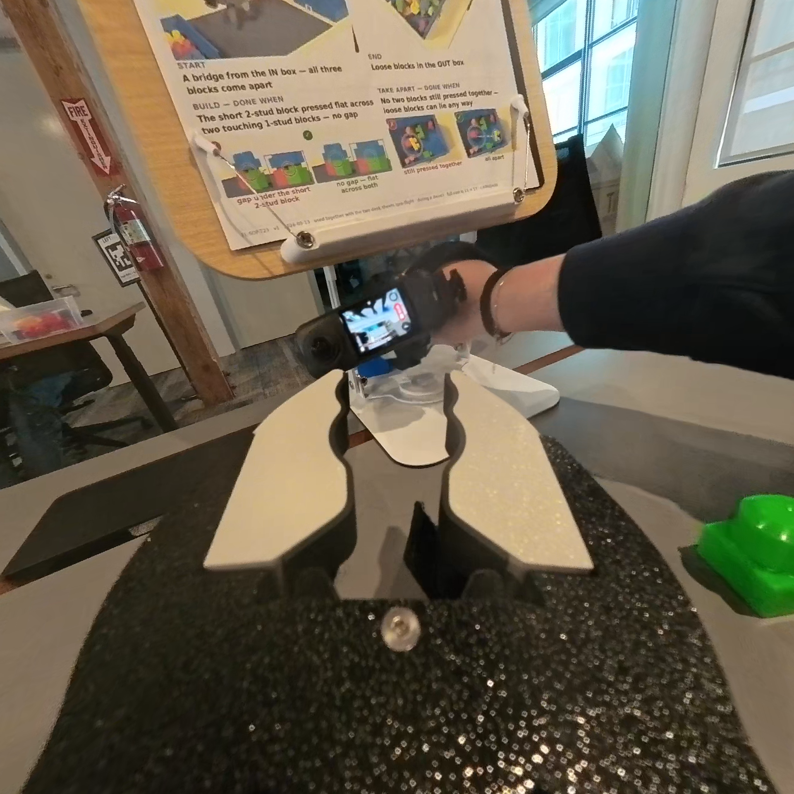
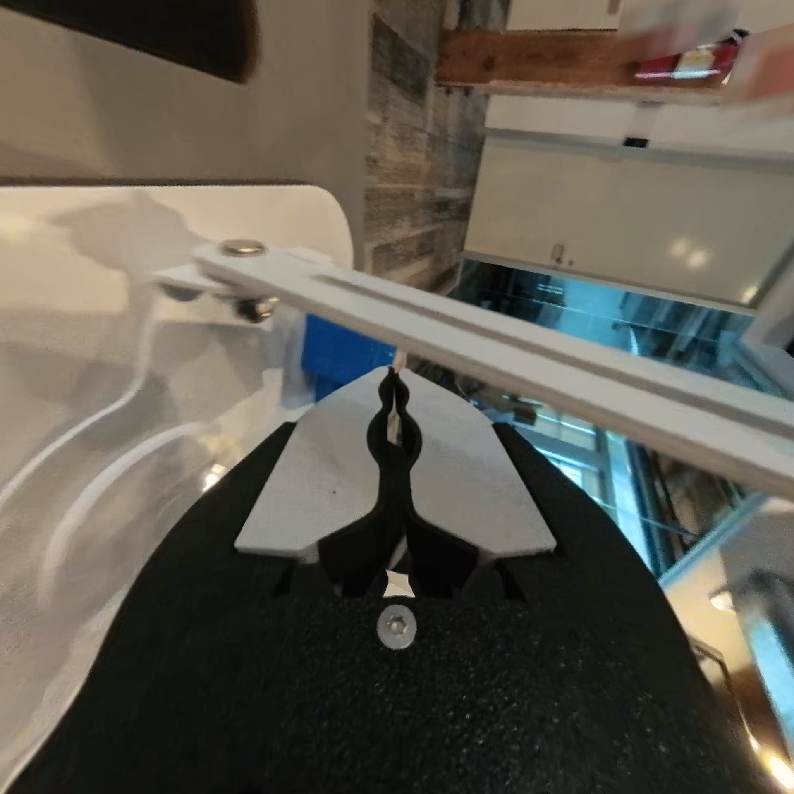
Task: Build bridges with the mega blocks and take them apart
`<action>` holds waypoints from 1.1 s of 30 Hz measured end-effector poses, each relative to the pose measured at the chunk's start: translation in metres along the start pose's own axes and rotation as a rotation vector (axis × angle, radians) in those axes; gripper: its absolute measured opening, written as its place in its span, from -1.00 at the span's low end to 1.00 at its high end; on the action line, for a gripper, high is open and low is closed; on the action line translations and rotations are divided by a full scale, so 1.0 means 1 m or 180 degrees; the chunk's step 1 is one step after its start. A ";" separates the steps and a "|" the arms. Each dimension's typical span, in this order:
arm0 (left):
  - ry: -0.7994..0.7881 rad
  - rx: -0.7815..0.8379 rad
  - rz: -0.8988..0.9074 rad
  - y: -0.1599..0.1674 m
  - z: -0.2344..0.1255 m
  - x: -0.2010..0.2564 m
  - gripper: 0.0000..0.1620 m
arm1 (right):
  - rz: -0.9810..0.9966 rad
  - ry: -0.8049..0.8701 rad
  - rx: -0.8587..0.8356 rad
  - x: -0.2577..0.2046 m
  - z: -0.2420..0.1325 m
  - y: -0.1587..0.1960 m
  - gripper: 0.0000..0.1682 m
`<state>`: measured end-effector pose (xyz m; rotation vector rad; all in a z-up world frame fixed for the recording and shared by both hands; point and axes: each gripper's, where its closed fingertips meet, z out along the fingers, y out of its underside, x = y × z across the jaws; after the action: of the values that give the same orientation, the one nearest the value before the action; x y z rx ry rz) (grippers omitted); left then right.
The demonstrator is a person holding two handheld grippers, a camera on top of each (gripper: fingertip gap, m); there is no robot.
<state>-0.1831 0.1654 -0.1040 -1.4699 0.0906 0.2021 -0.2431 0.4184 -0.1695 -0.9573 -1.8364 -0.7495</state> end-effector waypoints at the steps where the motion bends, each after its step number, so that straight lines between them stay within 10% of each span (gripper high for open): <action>1: -0.0001 -0.0001 0.0000 0.000 0.000 0.000 -0.49 | -0.0022 -0.0109 0.0023 -0.005 -0.006 -0.001 -1.00; 9: 0.0027 0.0007 0.0033 0.000 0.001 0.003 -0.51 | 0.0692 0.0385 -0.0211 0.011 -0.017 0.008 -1.00; 20: 0.0019 0.0016 -0.0029 0.000 0.001 0.001 -0.53 | 0.1658 -0.0310 0.0195 -0.015 -0.008 0.000 -0.39; 33: 0.0036 0.0028 -0.0023 -0.002 0.000 0.002 -0.55 | 0.1887 -0.0363 0.0318 -0.019 -0.007 -0.005 -0.50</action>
<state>-0.1808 0.1655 -0.1029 -1.4626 0.0950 0.1874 -0.2387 0.4047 -0.1848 -1.4075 -1.5405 -0.2397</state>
